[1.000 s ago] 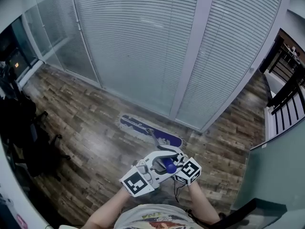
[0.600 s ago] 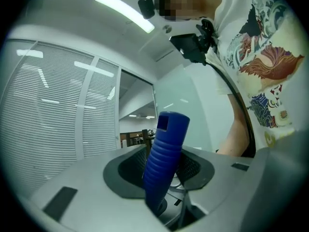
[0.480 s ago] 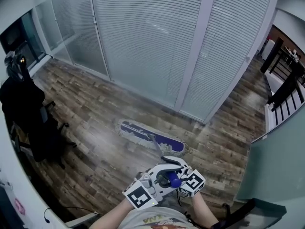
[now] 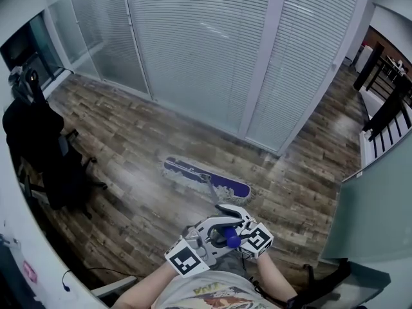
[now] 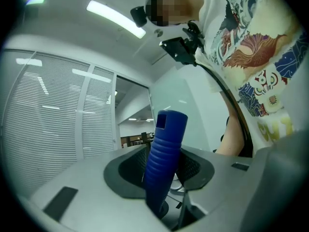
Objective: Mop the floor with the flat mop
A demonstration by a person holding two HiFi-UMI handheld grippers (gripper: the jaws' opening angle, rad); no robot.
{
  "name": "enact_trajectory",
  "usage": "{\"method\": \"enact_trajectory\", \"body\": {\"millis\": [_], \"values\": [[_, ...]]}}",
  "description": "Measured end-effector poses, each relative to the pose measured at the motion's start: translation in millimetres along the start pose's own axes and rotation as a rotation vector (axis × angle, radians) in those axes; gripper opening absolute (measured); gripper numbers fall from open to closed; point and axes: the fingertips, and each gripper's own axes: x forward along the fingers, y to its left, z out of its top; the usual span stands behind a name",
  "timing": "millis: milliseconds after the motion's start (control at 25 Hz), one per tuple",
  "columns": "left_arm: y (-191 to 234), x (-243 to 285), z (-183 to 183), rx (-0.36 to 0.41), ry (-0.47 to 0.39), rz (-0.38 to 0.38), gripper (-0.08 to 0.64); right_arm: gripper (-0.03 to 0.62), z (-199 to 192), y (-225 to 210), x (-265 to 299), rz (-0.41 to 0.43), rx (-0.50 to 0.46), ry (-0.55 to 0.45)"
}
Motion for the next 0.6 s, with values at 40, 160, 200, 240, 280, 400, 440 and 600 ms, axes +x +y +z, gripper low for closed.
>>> {"method": "enact_trajectory", "body": {"millis": [40, 160, 200, 240, 280, 400, 440, 600], "values": [[2.8, -3.0, -1.3, -0.002, -0.004, 0.010, 0.147, 0.164, 0.0, 0.0, 4.0, 0.008, -0.008, -0.003], [9.9, -11.3, -2.3, -0.011, -0.024, 0.028, 0.147, 0.166, -0.8, 2.5, 14.6, 0.061, -0.025, 0.020], [14.6, -13.3, -1.8, -0.011, -0.033, 0.037, 0.147, 0.169, 0.3, 1.2, 18.7, 0.073, -0.025, 0.025], [20.6, -14.9, -1.3, -0.011, -0.042, 0.049, 0.147, 0.170, 1.7, -1.3, 23.1, 0.082, -0.024, 0.026], [27.0, -16.1, -1.2, -0.012, -0.048, 0.060, 0.147, 0.173, 3.2, -4.3, 27.6, 0.088, -0.024, 0.026], [41.5, -18.7, -4.0, 0.007, -0.050, 0.060, 0.147, 0.175, 4.2, -12.8, 40.3, 0.107, -0.024, 0.028], [45.5, -20.2, -6.8, 0.016, -0.049, 0.055, 0.147, 0.178, 2.0, -15.7, 45.0, 0.115, -0.027, 0.033], [63.3, -27.8, -27.1, 0.019, -0.028, 0.058, 0.147, 0.190, -9.9, -28.7, 67.9, 0.146, -0.030, 0.059]]}}
